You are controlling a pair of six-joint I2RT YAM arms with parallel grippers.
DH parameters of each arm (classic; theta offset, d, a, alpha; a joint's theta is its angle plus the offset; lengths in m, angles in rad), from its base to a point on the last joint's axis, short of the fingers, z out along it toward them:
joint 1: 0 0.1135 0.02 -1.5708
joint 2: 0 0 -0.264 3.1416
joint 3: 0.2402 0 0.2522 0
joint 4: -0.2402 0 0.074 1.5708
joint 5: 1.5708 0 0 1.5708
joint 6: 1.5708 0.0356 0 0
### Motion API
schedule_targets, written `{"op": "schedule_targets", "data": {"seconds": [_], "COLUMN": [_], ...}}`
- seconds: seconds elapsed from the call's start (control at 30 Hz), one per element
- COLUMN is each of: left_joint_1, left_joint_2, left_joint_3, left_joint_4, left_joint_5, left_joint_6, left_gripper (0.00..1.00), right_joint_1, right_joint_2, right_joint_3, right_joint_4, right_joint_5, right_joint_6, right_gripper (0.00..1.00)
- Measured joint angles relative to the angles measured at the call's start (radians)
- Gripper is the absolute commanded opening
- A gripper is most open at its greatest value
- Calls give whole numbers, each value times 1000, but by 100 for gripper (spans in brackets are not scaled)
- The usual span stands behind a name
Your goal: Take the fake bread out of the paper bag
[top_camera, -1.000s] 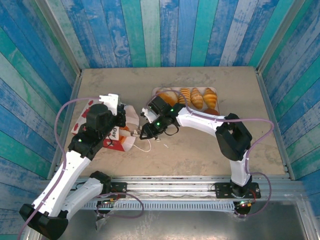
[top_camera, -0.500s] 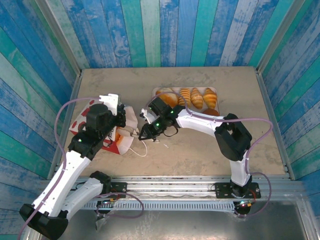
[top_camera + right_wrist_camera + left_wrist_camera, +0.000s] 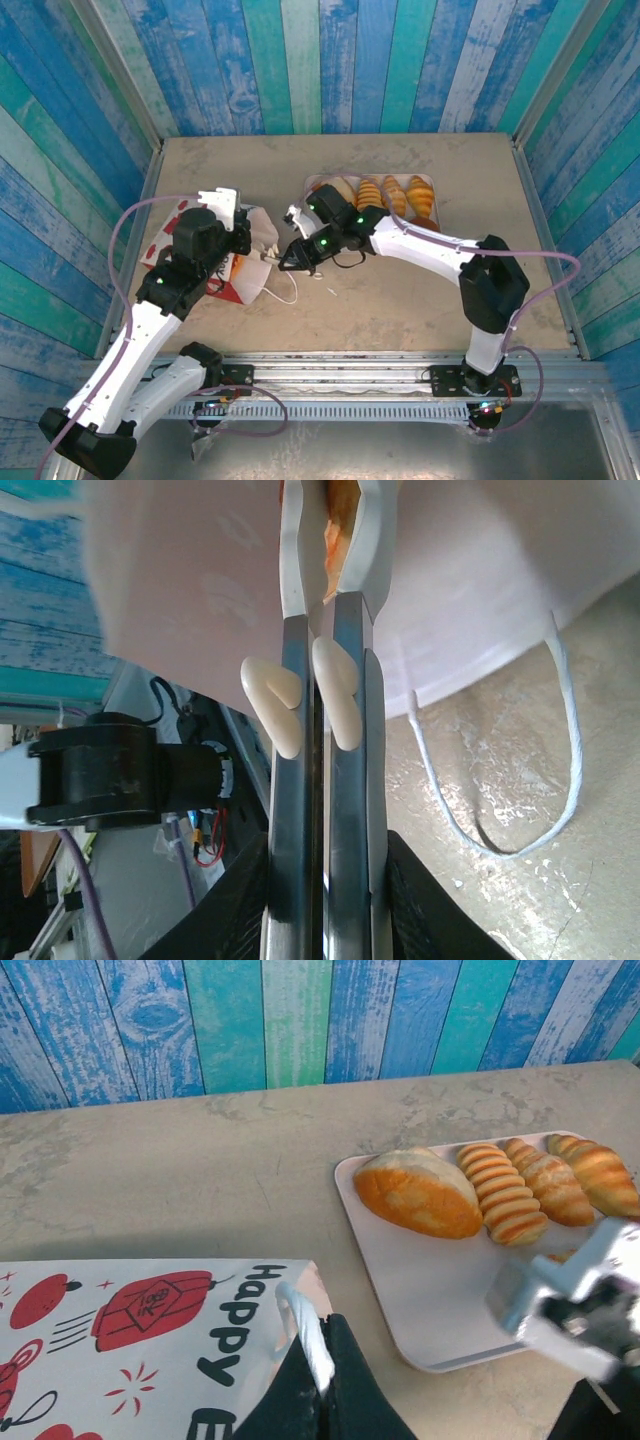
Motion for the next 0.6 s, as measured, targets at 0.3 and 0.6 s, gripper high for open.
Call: {"op": "schedule_targets", "data": {"seconds": [0.3, 0.6], "left_joint_1": [0, 0], "left_joint_2": [-1, -8], "left_joint_3": [0, 0], "left_joint_4": [-5, 0], "left_joint_5": [-32, -55], "left_joint_6": [-1, -1], "left_gripper": [0, 0], "right_joint_1": [-39, -112], "right_joint_2": [-73, -176], "right_joint_3": [-4, -25], "right_joint_4": [-106, -286], "right_joint_5": [5, -17], "right_joint_6": [-90, -227], "right_gripper": [21, 21]}}
